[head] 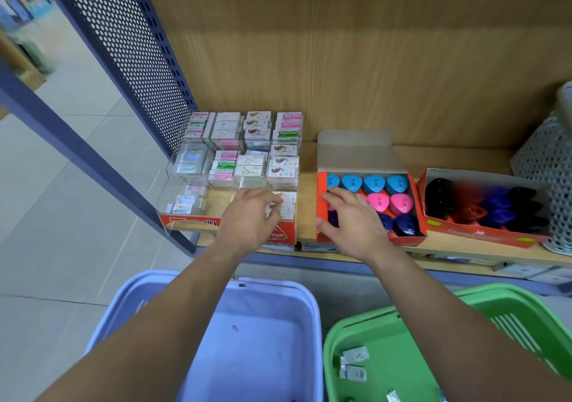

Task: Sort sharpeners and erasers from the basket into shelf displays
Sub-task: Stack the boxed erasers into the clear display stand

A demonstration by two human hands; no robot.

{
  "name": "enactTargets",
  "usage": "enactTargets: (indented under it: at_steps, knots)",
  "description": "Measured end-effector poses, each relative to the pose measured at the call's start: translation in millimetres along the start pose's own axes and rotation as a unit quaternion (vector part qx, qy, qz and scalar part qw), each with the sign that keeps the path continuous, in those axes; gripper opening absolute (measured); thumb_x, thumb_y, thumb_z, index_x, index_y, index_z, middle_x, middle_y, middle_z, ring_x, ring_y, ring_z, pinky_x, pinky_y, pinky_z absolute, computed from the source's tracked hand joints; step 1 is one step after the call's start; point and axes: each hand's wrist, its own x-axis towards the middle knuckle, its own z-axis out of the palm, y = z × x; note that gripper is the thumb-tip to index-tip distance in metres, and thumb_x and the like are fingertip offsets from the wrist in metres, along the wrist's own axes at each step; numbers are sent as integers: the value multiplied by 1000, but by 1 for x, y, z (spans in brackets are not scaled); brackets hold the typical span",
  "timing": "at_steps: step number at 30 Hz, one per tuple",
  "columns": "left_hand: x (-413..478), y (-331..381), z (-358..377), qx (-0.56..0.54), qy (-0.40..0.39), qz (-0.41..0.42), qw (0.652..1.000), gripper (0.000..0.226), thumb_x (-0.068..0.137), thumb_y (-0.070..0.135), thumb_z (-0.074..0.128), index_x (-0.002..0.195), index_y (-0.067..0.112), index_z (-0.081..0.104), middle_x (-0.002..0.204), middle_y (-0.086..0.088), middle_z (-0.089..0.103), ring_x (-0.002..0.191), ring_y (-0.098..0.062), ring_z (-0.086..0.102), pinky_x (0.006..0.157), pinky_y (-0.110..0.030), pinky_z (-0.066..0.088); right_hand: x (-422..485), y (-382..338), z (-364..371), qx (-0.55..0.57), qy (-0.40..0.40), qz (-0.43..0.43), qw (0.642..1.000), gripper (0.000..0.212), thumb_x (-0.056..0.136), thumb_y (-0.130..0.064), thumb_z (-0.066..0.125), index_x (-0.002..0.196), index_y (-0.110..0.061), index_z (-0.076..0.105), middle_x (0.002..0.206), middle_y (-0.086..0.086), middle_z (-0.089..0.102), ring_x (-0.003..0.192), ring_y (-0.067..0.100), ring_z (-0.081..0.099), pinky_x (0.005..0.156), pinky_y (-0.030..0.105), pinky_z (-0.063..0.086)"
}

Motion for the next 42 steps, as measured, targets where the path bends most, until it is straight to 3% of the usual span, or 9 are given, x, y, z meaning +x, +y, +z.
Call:
enactTargets:
  at_steps: [4, 9, 13, 17, 24, 29, 35, 39, 42]
  knots:
    - [-68, 56, 2, -87, 24, 22, 996, 16, 90, 33, 57, 96, 26, 71, 101, 9, 66, 103, -17, 54, 84, -29, 41, -63, 17, -22, 54, 30, 37, 997, 52, 93, -44, 64, 138, -20, 58, 137, 0, 56, 127, 25, 49, 108, 39, 40]
    - [-140, 135, 52, -112, -164, 108, 974, 20, 85, 40, 52, 92, 28, 66, 86, 15, 58, 85, -13, 61, 78, -35, 53, -175, 84, -34, 46, 42, 81, 995, 31, 92, -35, 68, 119, -19, 69, 117, 1, 64, 108, 23, 60, 93, 37, 50]
    - [-176, 167, 121, -67, -322, 82, 941, 37, 93, 36, 62, 126, 20, 62, 121, -1, 67, 109, -21, 63, 94, -34, 51, -239, 136, -13, 34, -39, 144, 988, 19, 94, -36, 63, 106, -23, 72, 98, -8, 69, 90, 19, 67, 77, 32, 54]
    - [-195, 171, 186, -25, -412, -55, 909, 79, 90, 37, 71, 154, 13, 30, 155, -14, 39, 136, -32, 45, 113, -40, 39, -262, 178, 37, 29, -201, 198, 959, 41, 94, -38, 65, 131, -18, 64, 128, 5, 67, 110, 23, 64, 94, 31, 49]
    - [-184, 167, 248, -22, -366, -165, 916, 100, 83, 21, 78, 160, 20, 14, 167, -3, 6, 153, -31, 4, 122, -48, 17, -252, 224, 99, -39, -396, 178, 900, 82, 85, -38, 77, 154, -22, 34, 157, 12, 30, 136, 35, 42, 114, 41, 38]
    - [-199, 158, 270, 134, -279, -160, 937, 75, 88, 8, 62, 154, 21, 29, 156, -4, 35, 142, -30, 30, 114, -44, 34, -252, 237, 115, -91, -400, 93, 907, 51, 82, -34, 79, 126, -22, 54, 125, 4, 57, 108, 25, 58, 94, 37, 50]
    - [-199, 151, 276, 62, -312, -222, 922, 83, 83, -5, 67, 153, 20, 29, 154, -9, 34, 135, -32, 42, 107, -40, 42, -250, 232, 124, -104, -422, 63, 898, 18, 85, -33, 73, 100, -25, 72, 107, 2, 69, 95, 24, 65, 85, 34, 56]
    - [-195, 149, 277, 25, -351, -233, 906, 78, 87, 1, 70, 153, 19, 33, 151, -12, 37, 128, -34, 51, 107, -42, 45, -251, 236, 111, -32, -423, 76, 902, 26, 92, -32, 68, 118, -30, 69, 122, -4, 69, 106, 19, 64, 91, 31, 51]
    - [-195, 151, 278, -2, -369, -239, 898, 76, 87, 21, 77, 151, 25, 36, 152, -9, 28, 128, -36, 50, 110, -46, 44, -253, 226, 111, 41, -450, 97, 887, 57, 91, -44, 69, 143, -27, 52, 143, -3, 57, 125, 20, 56, 105, 38, 45]
